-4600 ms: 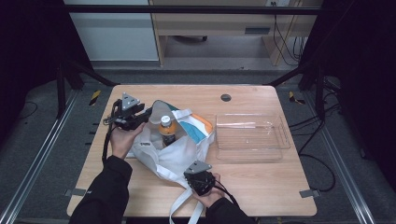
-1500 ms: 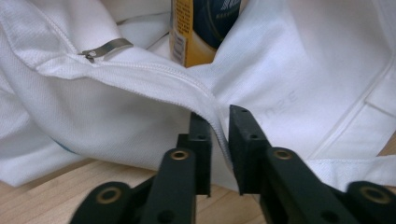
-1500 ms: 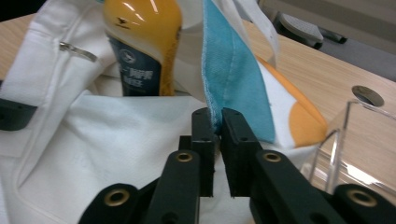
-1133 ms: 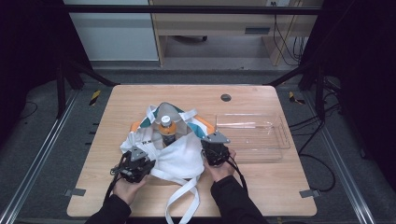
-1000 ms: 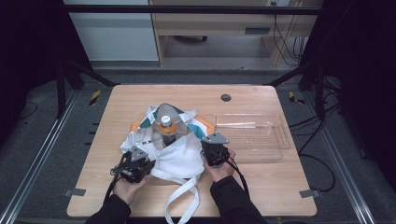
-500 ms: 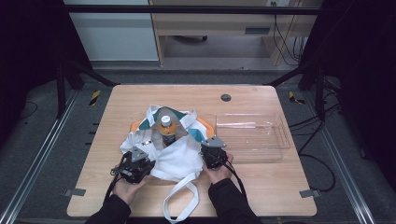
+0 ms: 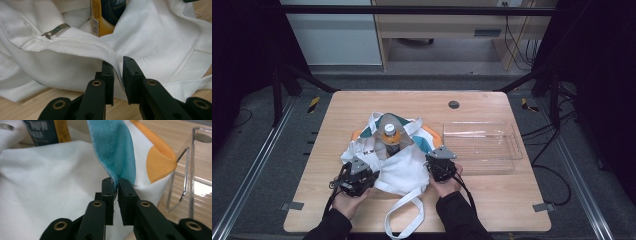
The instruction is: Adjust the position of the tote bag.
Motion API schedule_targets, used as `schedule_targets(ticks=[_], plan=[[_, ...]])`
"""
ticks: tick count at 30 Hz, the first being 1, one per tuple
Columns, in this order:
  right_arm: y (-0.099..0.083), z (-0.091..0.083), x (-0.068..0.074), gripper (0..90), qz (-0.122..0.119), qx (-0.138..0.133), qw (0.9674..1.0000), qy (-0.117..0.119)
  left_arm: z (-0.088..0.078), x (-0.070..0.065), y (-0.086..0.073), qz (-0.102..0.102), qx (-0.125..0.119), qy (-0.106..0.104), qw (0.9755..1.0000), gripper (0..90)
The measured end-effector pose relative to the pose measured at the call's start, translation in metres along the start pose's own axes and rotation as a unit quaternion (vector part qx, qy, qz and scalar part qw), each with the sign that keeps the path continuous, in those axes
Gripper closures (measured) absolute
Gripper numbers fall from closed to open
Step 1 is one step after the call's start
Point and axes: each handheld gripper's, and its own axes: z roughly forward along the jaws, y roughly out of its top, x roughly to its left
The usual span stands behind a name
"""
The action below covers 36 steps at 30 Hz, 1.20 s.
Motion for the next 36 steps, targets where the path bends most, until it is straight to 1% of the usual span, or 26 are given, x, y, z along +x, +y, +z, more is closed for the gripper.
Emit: schedule_targets(ticks=[1, 2, 4, 5, 6, 8, 9, 11, 12, 13, 14, 15, 17, 18, 19, 21, 24, 26, 27, 28, 30, 33, 36], plan=[[0.002, -0.002, 0.001, 79.8, -0.001, -0.003, 1.0000, 0.002, -0.001, 0.000, 0.000, -0.001, -0.004, 0.001, 1.0000, 76.9], [0.006, -0.007, 0.002, 76.1, -0.005, -0.015, 0.9998, 0.012, -0.002, 0.000, 0.001, -0.004, -0.009, 0.002, 0.9999, 74.8], [0.009, -0.010, 0.002, 74.6, -0.006, -0.019, 0.9997, 0.015, -0.004, 0.001, 0.001, -0.003, -0.013, 0.003, 0.9999, 73.8], [0.011, -0.013, 0.003, 72.3, -0.007, -0.023, 0.9995, 0.020, -0.005, 0.001, 0.002, -0.002, -0.016, 0.003, 0.9999, 73.1], [0.016, -0.018, 0.004, 69.3, -0.011, -0.029, 0.9990, 0.033, -0.006, 0.001, 0.002, -0.003, -0.019, 0.004, 0.9998, 71.7], [0.018, -0.021, 0.005, 67.6, -0.014, -0.034, 0.9986, 0.038, -0.009, 0.000, 0.003, -0.002, -0.023, 0.005, 0.9997, 68.4], [0.019, -0.023, 0.005, 66.4, -0.015, -0.036, 0.9983, 0.043, -0.012, 0.000, 0.004, 0.002, -0.029, 0.011, 0.9995, 68.4], [0.024, -0.031, 0.005, 62.8, -0.017, -0.047, 0.9973, 0.053, -0.016, 0.000, 0.005, 0.000, -0.037, 0.010, 0.9992, 66.5], [0.027, -0.037, 0.004, 59.6, -0.018, -0.053, 0.9968, 0.057, -0.020, 0.000, 0.005, 0.003, -0.045, 0.012, 0.9989, 64.9], [0.027, -0.037, 0.004, 59.6, -0.018, -0.053, 0.9968, 0.057, -0.020, 0.000, 0.005, 0.003, -0.045, 0.012, 0.9989, 63.6], [0.028, -0.040, 0.003, 58.3, -0.020, -0.055, 0.9966, 0.058, -0.023, 0.000, 0.006, 0.005, -0.055, 0.015, 0.9983, 63.6], [0.030, -0.044, 0.001, 56.0, -0.019, -0.059, 0.9963, 0.060, -0.025, 0.000, 0.007, 0.006, -0.060, 0.013, 0.9981, 62.4], [0.031, -0.050, -0.003, 54.0, -0.017, -0.063, 0.9957, 0.066, -0.028, 0.000, 0.009, 0.005, -0.068, 0.012, 0.9976, 60.3], [0.031, -0.053, -0.005, 53.1, -0.016, -0.065, 0.9955, 0.068, -0.029, 0.000, 0.009, 0.007, -0.071, 0.011, 0.9974, 59.4], [0.030, -0.058, -0.009, 50.4, -0.016, -0.068, 0.9952, 0.069, -0.031, 0.000, 0.010, 0.008, -0.074, 0.011, 0.9972, 57.9], [0.030, -0.060, -0.011, 49.6, -0.015, -0.070, 0.9950, 0.070, -0.032, 0.001, 0.011, 0.009, -0.076, 0.012, 0.9970, 57.3], [0.023, -0.069, -0.018, 45.4, -0.011, -0.078, 0.9940, 0.076, -0.035, 0.001, 0.014, 0.007, -0.083, 0.011, 0.9965, 53.7], [0.021, -0.071, -0.020, 44.6, -0.012, -0.078, 0.9938, 0.079, -0.037, 0.002, 0.016, 0.007, -0.089, 0.008, 0.9960, 52.5], [0.015, -0.075, -0.024, 42.6, -0.016, -0.075, 0.9936, 0.083, -0.039, 0.003, 0.017, 0.007, -0.092, 0.008, 0.9957, 50.3], [0.015, -0.075, -0.024, 42.6, -0.016, -0.075, 0.9936, 0.083, -0.039, 0.003, 0.018, 0.006, -0.092, 0.007, 0.9957, 50.3], [0.011, -0.079, -0.028, 41.7, -0.017, -0.074, 0.9935, 0.085, -0.042, 0.004, 0.021, 0.006, -0.097, 0.003, 0.9952, 48.1], [0.005, -0.085, -0.035, 40.4, -0.010, -0.073, 0.9930, 0.092, -0.046, 0.006, 0.024, 0.003, -0.103, 0.002, 0.9947, 45.0], [-0.003, -0.093, -0.043, 36.2, -0.010, -0.072, 0.9926, 0.097, -0.049, 0.007, 0.027, 0.003, -0.104, 0.001, 0.9945, 41.3]])
